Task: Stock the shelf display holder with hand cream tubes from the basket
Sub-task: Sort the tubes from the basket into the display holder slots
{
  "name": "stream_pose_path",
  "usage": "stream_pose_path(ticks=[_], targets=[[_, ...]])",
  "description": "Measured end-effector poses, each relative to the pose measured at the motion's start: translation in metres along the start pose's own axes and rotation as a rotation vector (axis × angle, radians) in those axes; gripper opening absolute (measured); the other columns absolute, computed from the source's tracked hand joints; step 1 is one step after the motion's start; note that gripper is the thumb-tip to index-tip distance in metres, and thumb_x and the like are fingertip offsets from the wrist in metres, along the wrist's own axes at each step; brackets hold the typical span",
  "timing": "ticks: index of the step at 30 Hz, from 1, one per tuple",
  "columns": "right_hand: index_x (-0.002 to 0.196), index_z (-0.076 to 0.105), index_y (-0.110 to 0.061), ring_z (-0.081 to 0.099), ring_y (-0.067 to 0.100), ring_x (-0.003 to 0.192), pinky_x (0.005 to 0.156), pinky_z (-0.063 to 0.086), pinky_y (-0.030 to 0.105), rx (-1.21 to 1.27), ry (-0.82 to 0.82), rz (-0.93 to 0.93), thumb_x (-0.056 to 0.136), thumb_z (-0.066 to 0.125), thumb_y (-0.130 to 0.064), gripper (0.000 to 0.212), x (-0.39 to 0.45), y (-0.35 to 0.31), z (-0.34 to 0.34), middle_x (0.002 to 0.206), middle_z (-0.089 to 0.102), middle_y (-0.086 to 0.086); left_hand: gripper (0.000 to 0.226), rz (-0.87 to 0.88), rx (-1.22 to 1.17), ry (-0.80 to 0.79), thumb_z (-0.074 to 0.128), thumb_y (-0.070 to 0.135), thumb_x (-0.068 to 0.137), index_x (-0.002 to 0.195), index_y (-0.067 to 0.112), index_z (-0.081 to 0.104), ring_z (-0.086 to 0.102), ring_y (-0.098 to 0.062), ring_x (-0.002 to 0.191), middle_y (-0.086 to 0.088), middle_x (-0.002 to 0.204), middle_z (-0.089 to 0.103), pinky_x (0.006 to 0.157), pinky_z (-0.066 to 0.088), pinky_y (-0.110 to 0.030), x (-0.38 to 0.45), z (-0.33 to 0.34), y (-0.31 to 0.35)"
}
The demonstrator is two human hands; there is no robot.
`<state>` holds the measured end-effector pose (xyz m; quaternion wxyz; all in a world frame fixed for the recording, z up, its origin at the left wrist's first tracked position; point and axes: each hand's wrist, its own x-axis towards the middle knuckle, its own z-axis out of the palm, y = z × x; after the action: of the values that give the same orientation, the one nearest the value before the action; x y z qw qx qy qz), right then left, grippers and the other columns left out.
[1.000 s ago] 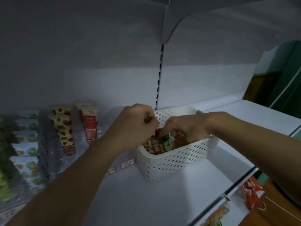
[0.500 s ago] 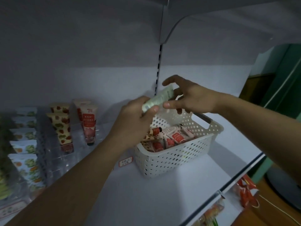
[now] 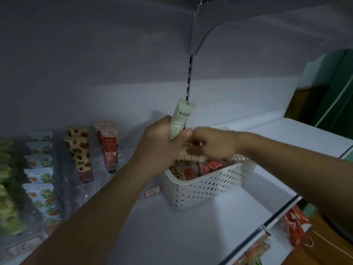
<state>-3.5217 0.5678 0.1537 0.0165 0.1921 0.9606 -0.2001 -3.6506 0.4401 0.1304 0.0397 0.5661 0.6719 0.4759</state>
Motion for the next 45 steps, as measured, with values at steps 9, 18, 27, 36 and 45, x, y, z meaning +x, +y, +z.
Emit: stream_pose_path(ticks=[9, 18, 27, 36, 45], targets=[[0.106, 0.066, -0.002, 0.066, 0.023, 0.070, 0.057, 0.055, 0.032, 0.763, 0.350, 0.221, 0.106, 0.044, -0.019, 0.028, 0.004, 0.008, -0.004, 0.094, 0.073, 0.016, 0.041, 0.066, 0.106, 0.036, 0.085, 0.029, 0.077, 0.111, 0.015, 0.065, 0.067, -0.009, 0.084, 0.008, 0.097, 0.070, 0.056, 0.044, -0.008, 0.001, -0.001, 0.001], [0.107, 0.070, -0.024, 0.065, 0.017, 0.091, 0.084, 0.055, 0.034, -0.269, 0.065, 0.112, 0.091, 0.069, -0.029, 0.017, 0.007, 0.005, 0.016, 0.100, 0.071, -0.005, 0.018, 0.003, -0.063, 0.213, 0.081, 0.022, 0.081, 0.085, 0.024, 0.064, 0.059, 0.006, 0.066, 0.013, 0.075, 0.064, 0.054, 0.038, -0.004, 0.002, 0.002, 0.000], [0.112, 0.058, -0.006, 0.071, 0.025, 0.091, 0.068, 0.056, 0.031, 0.698, 0.243, -0.035, 0.082, 0.075, -0.012, 0.035, -0.028, -0.014, -0.014, 0.095, 0.074, 0.016, 0.026, -0.189, -0.489, 0.229, 0.088, 0.026, 0.076, 0.095, 0.027, 0.070, 0.071, 0.001, 0.076, 0.010, 0.086, 0.075, 0.065, 0.056, -0.020, 0.000, -0.007, 0.011], [0.105, 0.067, -0.021, 0.071, 0.016, 0.081, 0.074, 0.061, 0.038, 0.260, -0.020, 0.162, 0.096, 0.066, -0.026, 0.010, -0.015, -0.021, 0.013, 0.091, 0.074, -0.001, 0.019, -0.214, -0.548, 0.231, 0.075, 0.005, 0.071, 0.071, 0.018, 0.062, 0.068, -0.010, 0.063, 0.002, 0.065, 0.065, 0.054, 0.053, -0.024, 0.001, -0.009, 0.016], [0.114, 0.056, -0.037, 0.060, 0.010, 0.101, 0.091, 0.048, 0.029, -0.082, -0.147, 0.134, 0.094, 0.057, -0.034, 0.020, -0.004, -0.047, 0.032, 0.105, 0.063, -0.013, 0.016, -0.257, -0.509, 0.201, 0.075, 0.016, 0.072, 0.087, 0.017, 0.067, 0.074, -0.016, 0.074, -0.003, 0.079, 0.074, 0.065, 0.065, -0.040, 0.001, -0.002, 0.014]])
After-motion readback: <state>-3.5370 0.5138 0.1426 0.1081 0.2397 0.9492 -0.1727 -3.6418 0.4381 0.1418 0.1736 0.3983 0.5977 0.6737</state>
